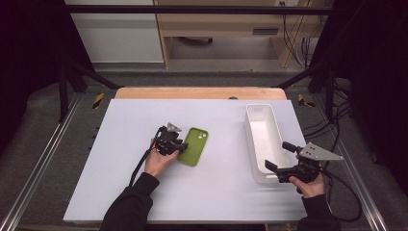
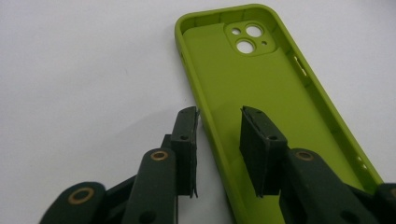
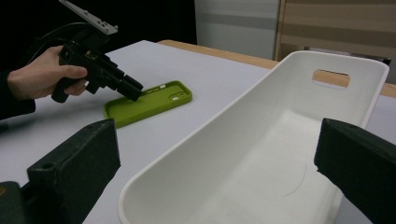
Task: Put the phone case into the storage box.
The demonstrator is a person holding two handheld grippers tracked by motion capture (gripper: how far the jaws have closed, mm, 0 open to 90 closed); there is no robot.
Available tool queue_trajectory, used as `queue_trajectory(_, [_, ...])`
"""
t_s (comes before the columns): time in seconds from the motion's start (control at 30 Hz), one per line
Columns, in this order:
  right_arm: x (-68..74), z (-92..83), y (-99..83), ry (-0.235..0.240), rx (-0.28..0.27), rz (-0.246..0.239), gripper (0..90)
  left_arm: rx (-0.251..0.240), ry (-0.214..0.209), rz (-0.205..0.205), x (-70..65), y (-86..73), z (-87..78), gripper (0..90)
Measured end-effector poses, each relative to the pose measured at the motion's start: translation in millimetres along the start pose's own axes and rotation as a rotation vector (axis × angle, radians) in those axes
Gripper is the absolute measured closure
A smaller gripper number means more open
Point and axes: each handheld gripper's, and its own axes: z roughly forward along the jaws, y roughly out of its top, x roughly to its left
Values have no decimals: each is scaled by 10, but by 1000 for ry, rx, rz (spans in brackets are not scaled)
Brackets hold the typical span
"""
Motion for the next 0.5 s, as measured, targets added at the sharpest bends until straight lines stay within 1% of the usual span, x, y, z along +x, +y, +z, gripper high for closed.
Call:
queue_trajectory(0.03, [0, 1, 0, 0, 0, 1, 6, 1, -4, -2, 2, 1, 1, 693])
queue_trajectory(0.17, [0, 2, 0, 0, 1, 1, 6, 2, -12, -13, 4, 4, 2, 723])
queue_trajectory(0.5, [1, 4, 1, 1, 2, 1, 6, 12, 12, -24, -4, 15, -8, 800])
